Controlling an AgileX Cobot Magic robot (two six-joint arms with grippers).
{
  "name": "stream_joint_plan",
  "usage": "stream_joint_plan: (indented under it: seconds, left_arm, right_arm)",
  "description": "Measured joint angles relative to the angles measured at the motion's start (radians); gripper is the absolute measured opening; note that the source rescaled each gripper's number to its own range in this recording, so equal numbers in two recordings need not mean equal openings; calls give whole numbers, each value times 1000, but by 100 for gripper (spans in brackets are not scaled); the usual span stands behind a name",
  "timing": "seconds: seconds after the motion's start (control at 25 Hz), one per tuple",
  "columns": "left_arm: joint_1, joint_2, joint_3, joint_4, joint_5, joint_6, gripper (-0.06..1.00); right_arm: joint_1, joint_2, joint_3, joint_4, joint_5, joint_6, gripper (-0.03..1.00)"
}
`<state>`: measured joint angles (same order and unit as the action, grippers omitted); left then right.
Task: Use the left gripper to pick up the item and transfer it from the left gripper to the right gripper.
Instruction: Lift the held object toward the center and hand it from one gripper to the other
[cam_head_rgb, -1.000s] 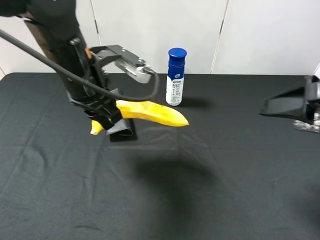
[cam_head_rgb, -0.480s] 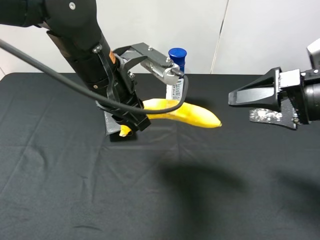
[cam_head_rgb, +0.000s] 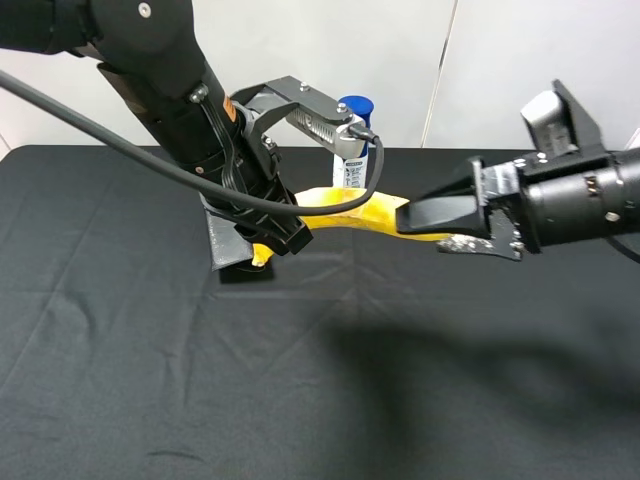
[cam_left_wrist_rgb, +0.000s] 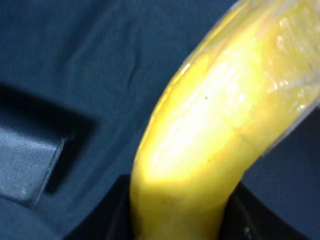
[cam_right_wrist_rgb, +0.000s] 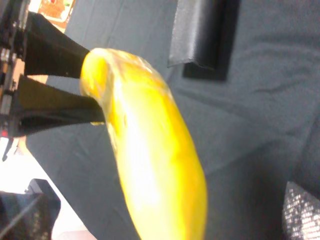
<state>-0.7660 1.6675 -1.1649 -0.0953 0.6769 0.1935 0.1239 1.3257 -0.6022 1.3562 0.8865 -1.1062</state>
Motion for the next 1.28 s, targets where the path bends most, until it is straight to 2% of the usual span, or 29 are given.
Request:
stream_joint_plan:
  seconds: [0.32,0.48,0.72,0.8,0.92,1.0,1.08,1.12,1.28]
  left_arm:
    - [0,0,0,-10,-34,0,0]
    - [0,0,0,-24,-44,0,0]
    - [0,0,0,-24,-37,0,0]
    - [0,0,0,-24,-36,0,0]
    - [0,0,0,-24,-36,0,0]
    - [0,0,0,-24,-34,0,0]
    - [0,0,0,-24,-29,0,0]
    - [0,0,0,-24,-28,0,0]
    - [0,0,0,-24,-27,0,0]
  right_arm:
    - [42,110,-10,170,28,-136,100]
    - [42,118,-11,218,36,-172,100]
    - [42,118,-11,230,40,-193,99]
    - [42,118,-11,230,41,-197,88]
    - [42,119,-11,230,54,-207,62]
    - [42,119,-11,230,54,-210,34]
    - [42,119,-11,232,41,-210,0]
    - [42,119,-11,231,41,-210,4]
    - [42,119,-11,231,42,-210,3]
